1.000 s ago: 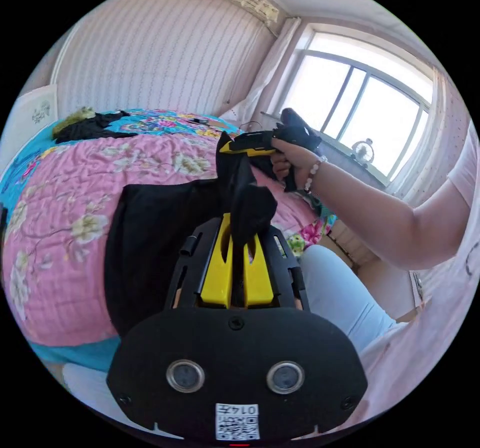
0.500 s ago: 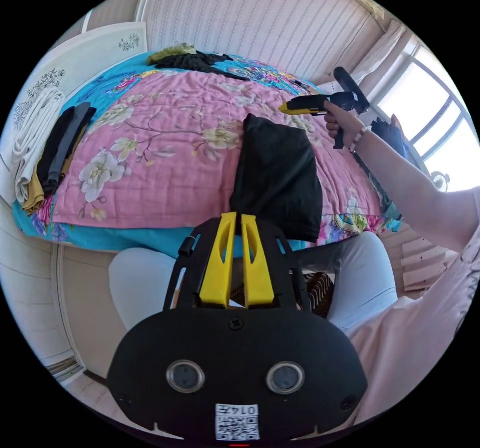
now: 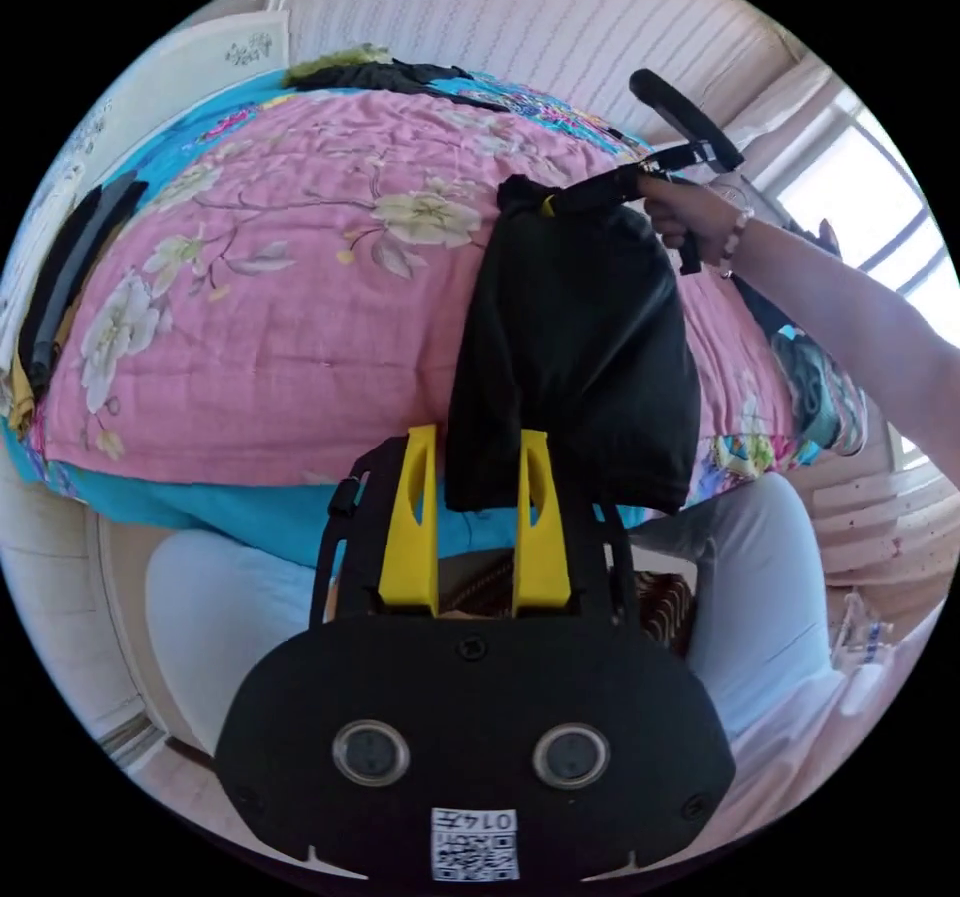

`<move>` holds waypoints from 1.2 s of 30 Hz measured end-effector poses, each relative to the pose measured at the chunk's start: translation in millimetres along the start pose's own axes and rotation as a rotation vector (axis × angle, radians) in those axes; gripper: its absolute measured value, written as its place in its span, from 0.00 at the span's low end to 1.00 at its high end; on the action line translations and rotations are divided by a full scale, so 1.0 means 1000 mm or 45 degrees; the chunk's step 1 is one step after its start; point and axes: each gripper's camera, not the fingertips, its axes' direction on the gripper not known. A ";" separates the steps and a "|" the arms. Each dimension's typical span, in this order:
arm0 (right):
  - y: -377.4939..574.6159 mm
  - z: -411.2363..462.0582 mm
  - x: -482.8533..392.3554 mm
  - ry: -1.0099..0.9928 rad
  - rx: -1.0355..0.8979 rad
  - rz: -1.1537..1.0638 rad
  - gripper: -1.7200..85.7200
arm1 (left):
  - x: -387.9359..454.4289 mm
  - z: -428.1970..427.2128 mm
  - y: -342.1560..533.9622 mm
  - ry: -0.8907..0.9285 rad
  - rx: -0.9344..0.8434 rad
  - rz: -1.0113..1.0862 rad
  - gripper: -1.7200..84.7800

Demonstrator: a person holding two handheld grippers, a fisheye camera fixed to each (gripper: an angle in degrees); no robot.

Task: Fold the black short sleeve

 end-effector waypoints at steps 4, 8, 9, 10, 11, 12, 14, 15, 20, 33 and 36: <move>0.037 -0.032 -0.026 -0.116 0.235 0.004 0.05 | 0.002 -0.022 0.007 0.059 0.037 0.094 0.02; 0.085 -0.081 -0.068 -0.152 0.451 -0.006 0.05 | 0.006 -0.070 0.021 0.150 0.161 0.215 0.01; 0.094 -0.093 -0.085 -0.130 0.482 -0.036 0.04 | 0.005 -0.088 0.027 0.160 0.212 0.236 0.01; 0.096 -0.100 -0.094 -0.122 0.498 -0.055 0.04 | 0.004 -0.097 0.031 0.174 0.238 0.247 0.01; 0.099 -0.111 -0.113 -0.110 0.529 -0.098 0.04 | -0.001 -0.116 0.037 0.204 0.291 0.245 0.01; 0.098 -0.123 -0.133 -0.101 0.561 -0.144 0.04 | -0.007 -0.136 0.045 0.227 0.352 0.229 0.01; 0.091 -0.137 -0.165 -0.104 0.609 -0.228 0.04 | -0.020 -0.166 0.057 0.223 0.441 0.186 0.01; 0.081 -0.145 -0.187 -0.121 0.642 -0.288 0.04 | -0.030 -0.187 0.066 0.197 0.500 0.147 0.01; 0.015 -0.162 -0.278 -0.200 0.726 -0.501 0.05 | -0.080 -0.272 0.097 0.078 0.742 0.008 0.01; -0.394 -0.057 -0.537 -0.002 0.172 -0.482 0.13 | -0.375 -0.331 0.072 -0.520 0.972 -0.722 0.03; -0.384 0.012 -0.552 -0.010 0.109 -0.527 0.13 | -0.417 -0.260 0.051 -0.461 0.758 -0.788 0.02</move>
